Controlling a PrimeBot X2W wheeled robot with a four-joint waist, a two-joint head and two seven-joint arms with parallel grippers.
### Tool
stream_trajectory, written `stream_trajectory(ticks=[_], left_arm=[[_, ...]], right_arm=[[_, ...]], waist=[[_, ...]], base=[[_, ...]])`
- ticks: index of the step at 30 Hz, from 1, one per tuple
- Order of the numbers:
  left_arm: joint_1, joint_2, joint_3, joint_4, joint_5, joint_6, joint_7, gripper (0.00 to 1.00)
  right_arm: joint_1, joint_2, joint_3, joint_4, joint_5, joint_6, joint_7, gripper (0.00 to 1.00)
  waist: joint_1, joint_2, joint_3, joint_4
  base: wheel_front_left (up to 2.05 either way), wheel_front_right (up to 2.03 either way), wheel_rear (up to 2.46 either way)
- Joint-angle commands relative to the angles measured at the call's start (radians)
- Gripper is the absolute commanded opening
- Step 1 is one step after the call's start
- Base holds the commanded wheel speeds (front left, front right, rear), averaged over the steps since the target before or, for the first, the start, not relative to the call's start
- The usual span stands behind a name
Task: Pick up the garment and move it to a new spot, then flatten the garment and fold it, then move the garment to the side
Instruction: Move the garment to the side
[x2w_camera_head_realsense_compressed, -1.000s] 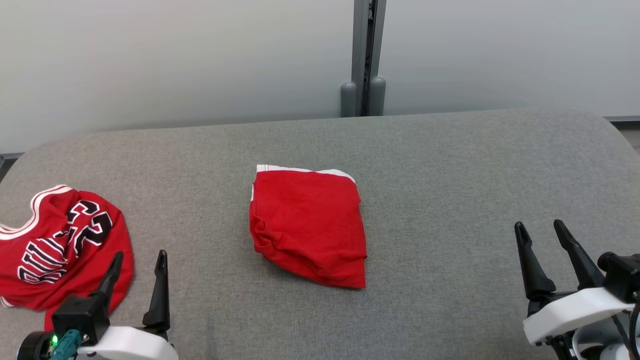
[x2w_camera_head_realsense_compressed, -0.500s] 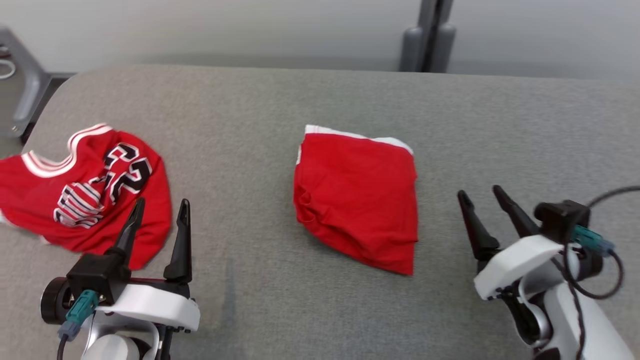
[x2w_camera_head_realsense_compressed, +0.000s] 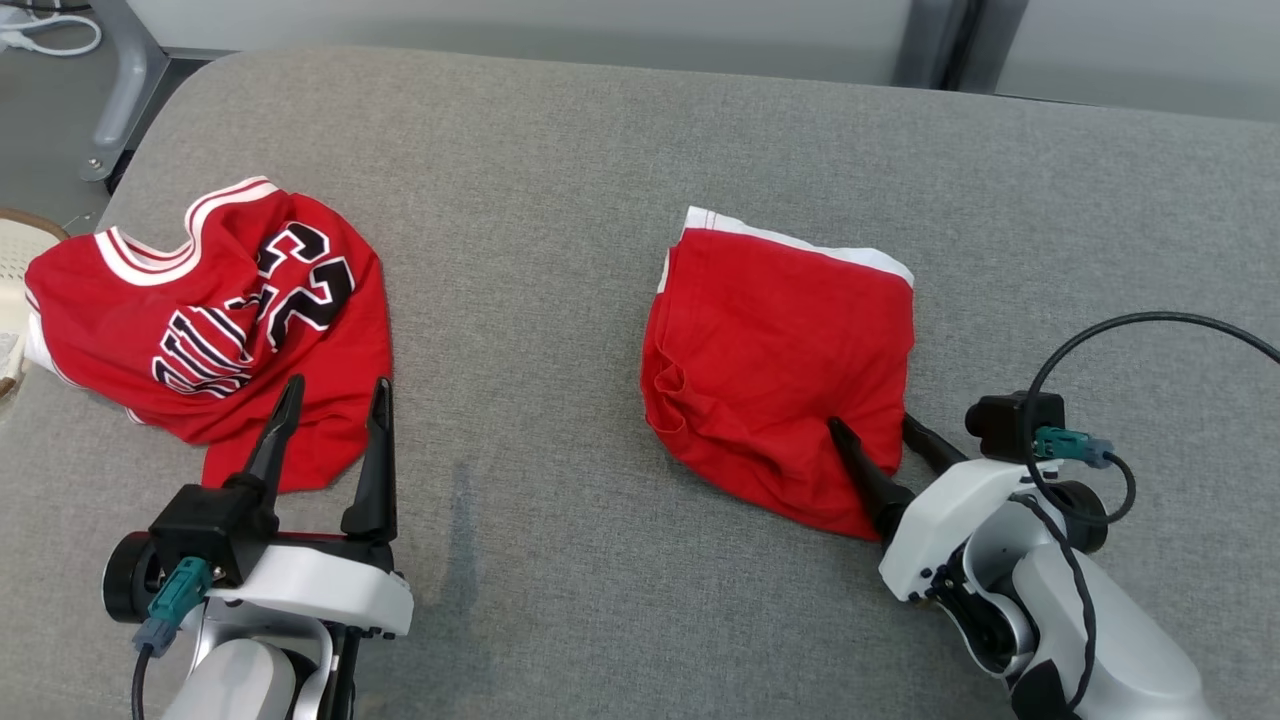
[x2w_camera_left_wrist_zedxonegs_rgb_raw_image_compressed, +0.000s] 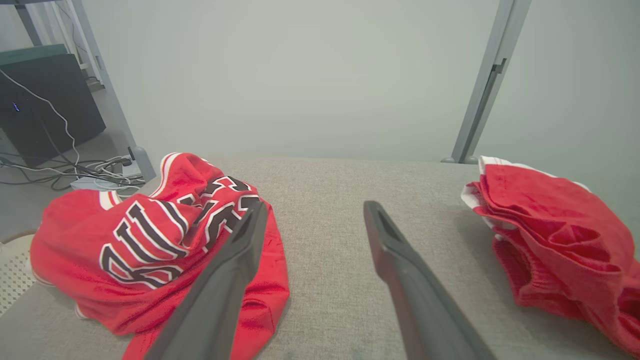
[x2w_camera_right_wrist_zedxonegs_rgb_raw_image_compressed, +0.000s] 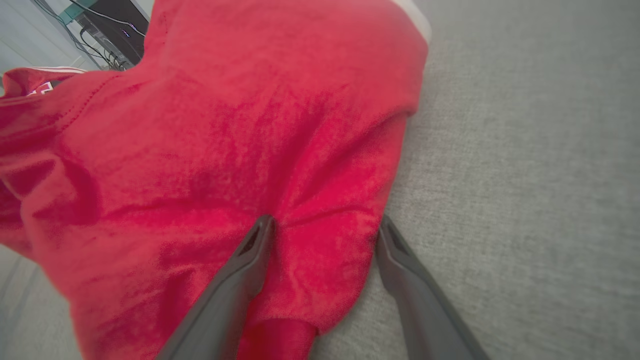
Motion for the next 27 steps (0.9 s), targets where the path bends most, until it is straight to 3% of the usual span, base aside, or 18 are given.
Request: stream_trajectory(ticks=[1, 2, 4, 5, 17, 27], left_arm=[[-0.021, 0.003, 0.003, 0.007, 0.001, -0.006, -0.007, 1.00], [-0.025, 0.003, 0.004, 0.011, 0.001, -0.008, -0.009, 1.00], [-0.031, 0.003, 0.005, 0.018, 0.002, -0.007, -0.013, 1.00], [-0.034, 0.003, 0.004, 0.021, 0.003, -0.009, -0.015, 1.00], [-0.026, 0.017, 0.004, 0.030, 0.010, -0.010, -0.021, 1.00], [-0.016, 0.060, 0.016, -0.030, 0.015, 0.006, 0.011, 1.00]], right_arm=[[0.002, -0.006, 0.024, 0.021, 0.032, 0.001, 0.027, 0.98], [-0.003, -0.009, 0.040, 0.026, 0.045, 0.001, 0.038, 0.68], [-0.015, -0.015, 0.069, 0.026, 0.078, 0.001, 0.053, 0.35], [-0.022, -0.021, 0.079, 0.024, 0.093, 0.001, 0.056, 0.00], [-0.062, -0.102, 0.197, 0.002, 0.167, 0.000, 0.035, 0.00], [-0.063, -0.191, 0.275, -0.051, 0.170, 0.000, 0.037, 0.00]], waist=[[0.0000, 0.0000, 0.004, -0.005], [0.0000, 0.0000, 0.005, -0.008], [0.0000, 0.0000, 0.005, -0.015], [0.0000, 0.0000, 0.006, -0.018], [0.0000, 0.0000, -0.024, -0.109], [0.0000, 0.0000, -0.017, -0.308]], base=[[0.00, 0.00, 0.00], [0.00, 0.00, 0.00], [0.00, 0.00, 0.00], [0.00, 0.00, 0.00], [0.00, 0.00, 0.00], [0.00, 0.00, 0.00]])
